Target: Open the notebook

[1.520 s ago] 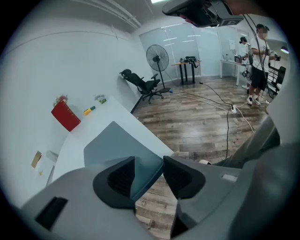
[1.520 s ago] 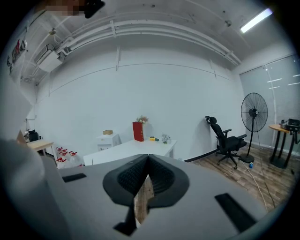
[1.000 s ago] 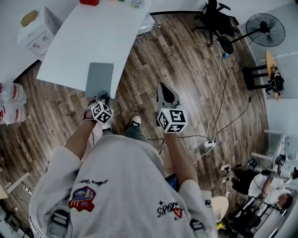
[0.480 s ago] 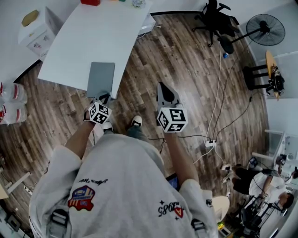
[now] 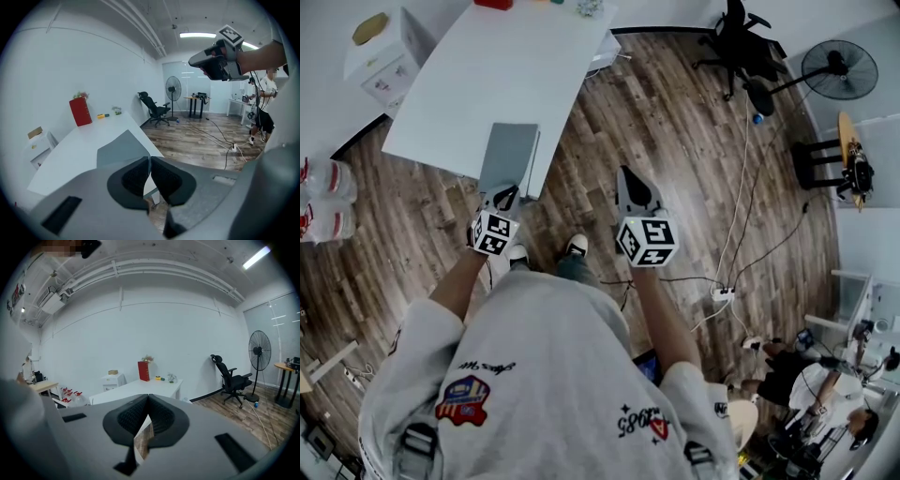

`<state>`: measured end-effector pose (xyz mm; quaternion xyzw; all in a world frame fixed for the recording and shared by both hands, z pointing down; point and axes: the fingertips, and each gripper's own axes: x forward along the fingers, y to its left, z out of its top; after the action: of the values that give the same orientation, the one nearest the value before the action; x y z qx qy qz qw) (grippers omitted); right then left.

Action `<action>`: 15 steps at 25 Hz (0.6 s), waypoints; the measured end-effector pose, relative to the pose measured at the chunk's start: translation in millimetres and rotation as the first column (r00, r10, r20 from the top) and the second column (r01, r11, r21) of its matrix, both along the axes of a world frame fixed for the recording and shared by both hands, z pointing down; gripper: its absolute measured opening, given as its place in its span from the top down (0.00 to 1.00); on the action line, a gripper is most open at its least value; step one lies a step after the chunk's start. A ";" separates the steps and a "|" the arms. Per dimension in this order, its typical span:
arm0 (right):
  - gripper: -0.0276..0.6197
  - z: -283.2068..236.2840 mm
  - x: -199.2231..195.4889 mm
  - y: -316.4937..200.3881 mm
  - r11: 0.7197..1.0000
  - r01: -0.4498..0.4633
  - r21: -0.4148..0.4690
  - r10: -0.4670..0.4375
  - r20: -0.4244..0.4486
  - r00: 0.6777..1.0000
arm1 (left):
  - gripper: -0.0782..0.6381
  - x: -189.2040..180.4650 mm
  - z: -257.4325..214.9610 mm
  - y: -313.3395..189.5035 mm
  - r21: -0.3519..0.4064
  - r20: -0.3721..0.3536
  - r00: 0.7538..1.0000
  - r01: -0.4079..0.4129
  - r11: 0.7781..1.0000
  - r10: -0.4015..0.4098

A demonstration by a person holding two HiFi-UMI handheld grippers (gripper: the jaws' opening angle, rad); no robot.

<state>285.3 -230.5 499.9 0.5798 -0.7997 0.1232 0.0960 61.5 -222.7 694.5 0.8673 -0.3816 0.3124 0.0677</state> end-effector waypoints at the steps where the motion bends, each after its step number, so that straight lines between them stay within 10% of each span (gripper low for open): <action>1: 0.95 0.3 -3.6 -0.8 1.000 0.004 -0.002 -0.004 0.000 1.000 | 0.86 -3.2 -5.6 -1.7 0.007 -0.015 1.000 0.009 1.000 -0.008; 9: 0.95 -0.1 -38.8 -7.0 1.000 0.029 -0.002 -0.029 0.004 1.000 | 0.86 -44.8 -41.9 -16.5 -0.082 -0.294 0.928 0.216 0.973 -0.230; 15: 0.95 1.0 -59.5 -5.8 0.999 0.043 -0.008 -0.043 0.001 0.999 | 0.86 -82.4 -59.1 -20.8 -0.177 -0.461 0.793 0.357 0.917 -0.398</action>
<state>225.8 -236.2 500.8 0.5619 -0.8116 0.1245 0.1005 -20.8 -243.6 635.5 0.8202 -0.5045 0.0786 0.2578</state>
